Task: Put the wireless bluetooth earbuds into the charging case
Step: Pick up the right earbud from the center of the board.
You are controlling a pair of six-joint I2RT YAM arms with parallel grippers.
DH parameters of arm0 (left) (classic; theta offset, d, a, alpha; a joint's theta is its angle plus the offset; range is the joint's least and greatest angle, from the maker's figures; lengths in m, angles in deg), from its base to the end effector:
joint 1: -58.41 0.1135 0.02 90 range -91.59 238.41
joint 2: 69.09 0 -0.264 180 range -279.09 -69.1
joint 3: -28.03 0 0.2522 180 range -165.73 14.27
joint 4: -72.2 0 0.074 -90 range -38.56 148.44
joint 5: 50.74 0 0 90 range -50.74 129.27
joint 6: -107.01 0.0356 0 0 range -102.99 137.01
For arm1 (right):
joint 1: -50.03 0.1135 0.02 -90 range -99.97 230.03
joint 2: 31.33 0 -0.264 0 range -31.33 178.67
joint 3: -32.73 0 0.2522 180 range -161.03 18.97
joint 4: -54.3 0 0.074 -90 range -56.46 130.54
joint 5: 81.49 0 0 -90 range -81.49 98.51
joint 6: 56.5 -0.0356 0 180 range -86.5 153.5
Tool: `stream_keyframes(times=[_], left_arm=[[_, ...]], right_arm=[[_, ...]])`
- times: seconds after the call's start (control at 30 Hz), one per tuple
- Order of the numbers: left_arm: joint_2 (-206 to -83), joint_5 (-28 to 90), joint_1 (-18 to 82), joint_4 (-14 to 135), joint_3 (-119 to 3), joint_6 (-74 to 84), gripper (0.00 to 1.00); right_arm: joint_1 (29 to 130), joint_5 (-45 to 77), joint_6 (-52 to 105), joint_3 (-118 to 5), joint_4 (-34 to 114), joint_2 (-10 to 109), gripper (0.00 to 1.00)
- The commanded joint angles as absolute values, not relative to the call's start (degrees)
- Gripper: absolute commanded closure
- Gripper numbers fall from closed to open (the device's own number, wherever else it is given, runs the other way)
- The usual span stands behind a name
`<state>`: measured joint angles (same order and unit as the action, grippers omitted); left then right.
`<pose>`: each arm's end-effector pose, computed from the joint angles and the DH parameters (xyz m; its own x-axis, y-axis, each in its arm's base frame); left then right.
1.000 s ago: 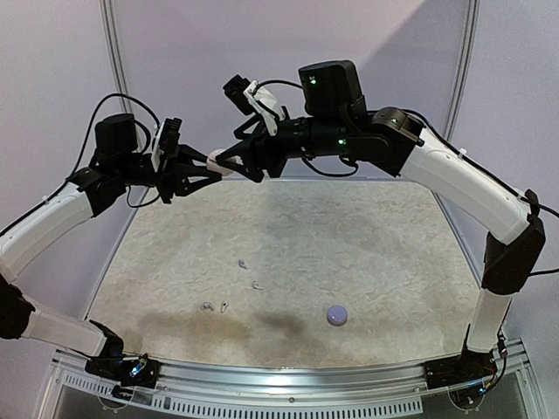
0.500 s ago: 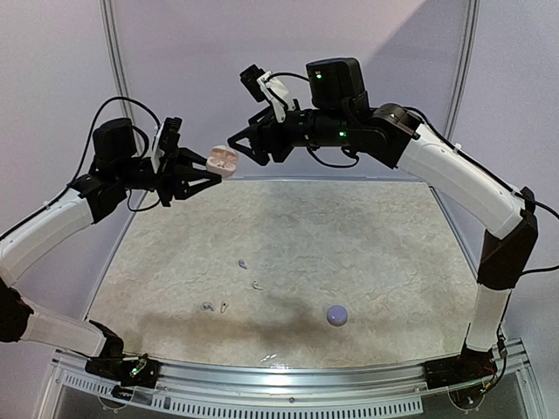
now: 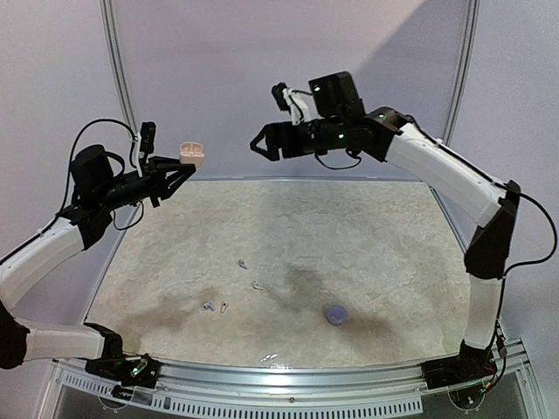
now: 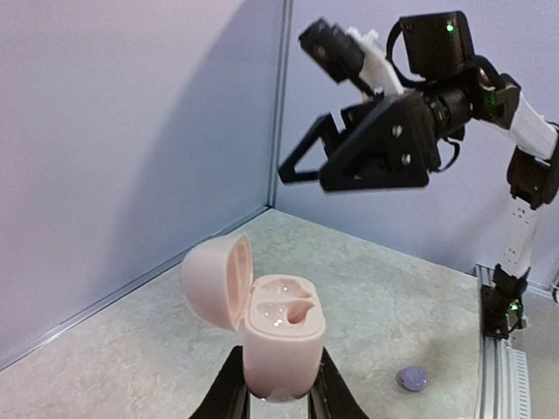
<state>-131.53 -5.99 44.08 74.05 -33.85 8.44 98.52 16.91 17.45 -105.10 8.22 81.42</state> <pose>0.2351 -0.0861 0.3473 -0.1069 -0.0810 -0.9910 0.8558 0.4999 -0.1332 0.2960 0.3423 0.4247 -0.4581 -0.1049 -0.8827 -0.7331 0.6061 0.3084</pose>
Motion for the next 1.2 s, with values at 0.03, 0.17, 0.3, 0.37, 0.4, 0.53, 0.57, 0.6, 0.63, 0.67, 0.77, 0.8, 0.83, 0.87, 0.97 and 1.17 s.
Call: stream_keyframes(times=[0.03,0.17,0.3,0.37,0.4,0.53,0.57,0.6,0.63,0.67,0.77,0.8,0.83,0.87,0.97,1.17], left_arm=[[-127.26,2.08,44.90,73.72,-29.59,8.64,1.00],[-125.33,3.53,44.89,74.45,-26.59,7.92,1.00],[-123.83,3.70,44.89,74.17,-24.52,7.48,1.00],[-123.03,3.35,44.95,73.67,-24.04,7.54,1.00],[-122.68,3.21,44.90,73.37,-23.83,7.67,1.00],[-121.60,1.77,44.95,72.72,-23.08,8.73,1.00],[-121.43,1.55,44.89,72.99,-22.84,8.87,1.00],[-121.42,1.44,44.79,73.33,-22.60,8.91,1.00],[-121.50,1.39,44.63,73.76,-22.42,8.91,1.00],[-121.58,1.45,44.59,74.05,-22.33,8.82,1.00],[-120.68,1.56,44.44,75.14,-21.47,8.59,1.00],[-120.49,1.44,44.30,74.95,-21.42,8.60,1.00],[-120.24,1.27,44.20,74.56,-21.38,8.70,1.00],[-120.01,1.04,44.22,74.30,-21.40,8.89,1.00],[-119.48,0.77,44.09,73.82,-21.33,9.36,1.00],[-119.50,0.82,44.09,74.02,-21.24,10.04,1.00]], right_arm=[[100.57,14.75,10.79,-110.36,-11.04,95.00,0.25],[104.23,13.09,13.37,-110.29,-10.56,98.80,0.24],[107.16,10.93,15.63,-110.78,-9.37,103.04,0.22],[108.21,10.35,15.71,-110.82,-8.48,104.90,0.23],[108.70,9.99,15.61,-110.92,-7.92,105.63,0.24],[110.67,8.88,15.60,-112.33,-7.05,109.62,0.29],[110.95,6.77,15.51,-112.90,-7.44,110.32,0.31],[111.32,5.87,15.09,-113.46,-8.09,111.26,0.34],[111.67,4.92,14.84,-113.90,-9.00,112.27,0.35],[112.03,3.97,14.80,-114.14,-9.60,112.76,0.37],[113.68,-1.08,17.51,-114.10,-10.83,114.15,0.38],[113.87,-2.29,18.22,-114.10,-10.99,114.33,0.38],[113.91,-3.07,18.61,-114.10,-11.17,114.58,0.38],[113.94,-3.88,18.80,-114.10,-11.15,114.71,0.38],[113.91,-2.40,19.18,-114.10,-11.17,115.37,0.40],[113.96,-0.55,18.33,-114.10,-13.95,117.26,0.52]])
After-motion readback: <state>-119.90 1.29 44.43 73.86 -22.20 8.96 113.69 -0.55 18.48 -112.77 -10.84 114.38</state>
